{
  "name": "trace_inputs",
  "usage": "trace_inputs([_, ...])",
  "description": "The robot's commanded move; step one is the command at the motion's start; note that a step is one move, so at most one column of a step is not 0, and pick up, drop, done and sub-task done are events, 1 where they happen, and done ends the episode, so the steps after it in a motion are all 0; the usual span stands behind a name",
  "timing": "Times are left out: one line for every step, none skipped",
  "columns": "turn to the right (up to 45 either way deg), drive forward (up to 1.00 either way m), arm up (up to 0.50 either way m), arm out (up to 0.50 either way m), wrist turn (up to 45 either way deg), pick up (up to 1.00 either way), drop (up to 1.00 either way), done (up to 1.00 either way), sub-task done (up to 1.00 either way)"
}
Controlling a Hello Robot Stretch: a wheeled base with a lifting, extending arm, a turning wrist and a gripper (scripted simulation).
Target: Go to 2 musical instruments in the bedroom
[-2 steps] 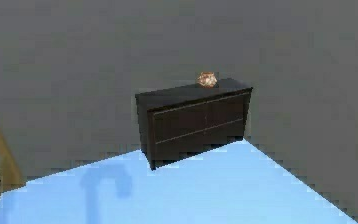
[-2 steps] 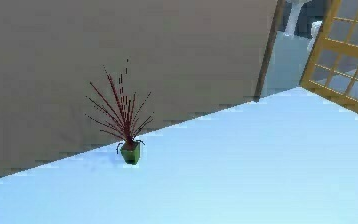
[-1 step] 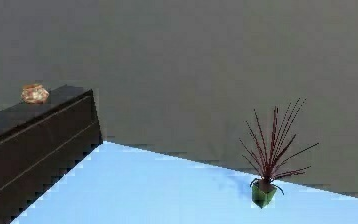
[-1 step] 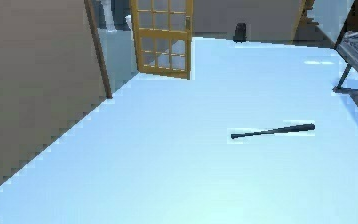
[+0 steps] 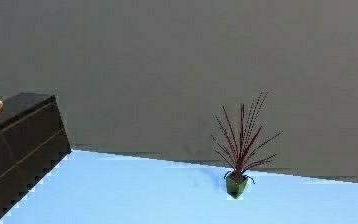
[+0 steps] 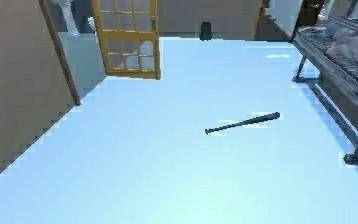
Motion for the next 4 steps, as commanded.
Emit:
trace_inputs([0.0,0.05,0.0,0.0,0.0,0.0,0.0,0.0,0.0])
trace_inputs([-45.0,0.0,0.0,0.0,0.0,0.0,0.0,0.0,0.0])
trace_inputs([-15.0,0.0,0.0,0.0,0.0,0.0,0.0,0.0,0.0])
trace_inputs([0.0,0.05,0.0,0.0,0.0,0.0,0.0,0.0,0.0])
